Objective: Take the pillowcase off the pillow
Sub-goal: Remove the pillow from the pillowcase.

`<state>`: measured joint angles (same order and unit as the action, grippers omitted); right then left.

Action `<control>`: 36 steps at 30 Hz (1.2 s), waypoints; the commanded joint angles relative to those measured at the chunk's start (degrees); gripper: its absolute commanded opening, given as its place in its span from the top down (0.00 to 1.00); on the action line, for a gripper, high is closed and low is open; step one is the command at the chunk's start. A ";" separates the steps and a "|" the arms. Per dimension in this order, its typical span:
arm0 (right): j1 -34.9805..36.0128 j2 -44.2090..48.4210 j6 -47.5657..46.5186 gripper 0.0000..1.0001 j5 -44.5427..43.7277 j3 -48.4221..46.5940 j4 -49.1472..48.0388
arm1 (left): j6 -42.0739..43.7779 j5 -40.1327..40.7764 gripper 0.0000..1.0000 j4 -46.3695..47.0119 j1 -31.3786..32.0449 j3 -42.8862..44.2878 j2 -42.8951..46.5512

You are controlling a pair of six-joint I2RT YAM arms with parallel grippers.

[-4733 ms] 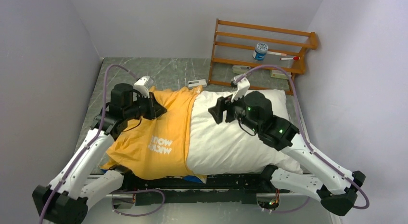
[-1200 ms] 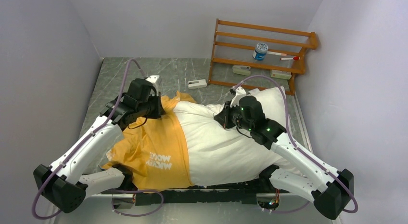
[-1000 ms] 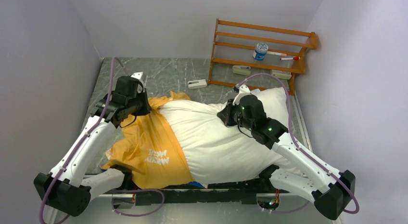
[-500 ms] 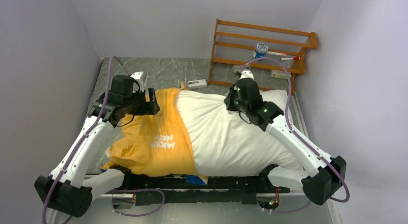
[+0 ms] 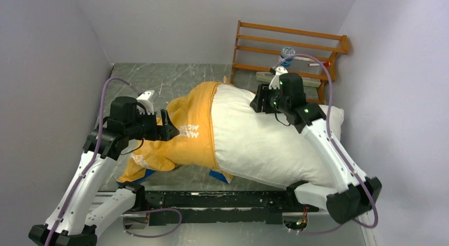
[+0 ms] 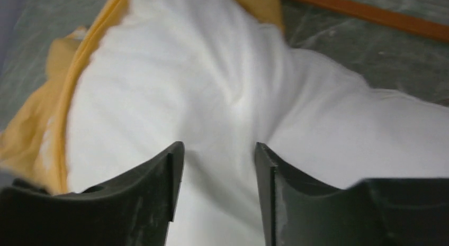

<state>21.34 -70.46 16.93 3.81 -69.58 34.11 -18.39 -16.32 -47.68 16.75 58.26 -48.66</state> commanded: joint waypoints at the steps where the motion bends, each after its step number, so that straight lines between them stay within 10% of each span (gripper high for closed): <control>1: 0.74 12.58 -4.72 0.39 16.53 5.12 -1.16 | 0.19 -12.52 0.10 4.54 -0.35 -3.14 -1.62; 6: 5.54 24.82 -6.17 0.32 26.75 17.26 -5.69 | -0.86 -16.27 0.09 11.07 -0.17 -8.12 -4.04; 17: 29.30 16.99 3.89 0.30 1.49 18.51 4.84 | -2.78 -7.02 0.17 15.43 11.36 -14.11 -9.51; 21: 39.49 7.73 12.25 0.28 -23.87 16.87 12.96 | -4.31 -0.62 0.56 14.83 13.28 -15.77 -9.34; 24: 40.60 0.80 15.51 0.30 -26.37 15.37 14.80 | -5.55 8.59 0.94 11.44 13.30 -14.36 -6.99; 30: 43.30 -4.74 19.84 0.95 -29.07 12.78 9.40 | -6.32 18.64 0.95 7.56 13.29 -9.68 -4.63; 36: 43.60 2.66 23.10 1.00 -40.31 9.89 9.58 | -7.07 27.22 0.95 0.98 13.22 -4.05 -3.78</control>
<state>65.25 -73.32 36.84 -23.83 -57.30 43.66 -25.12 -1.13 -42.24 30.33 49.58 -54.30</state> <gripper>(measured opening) 0.007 0.049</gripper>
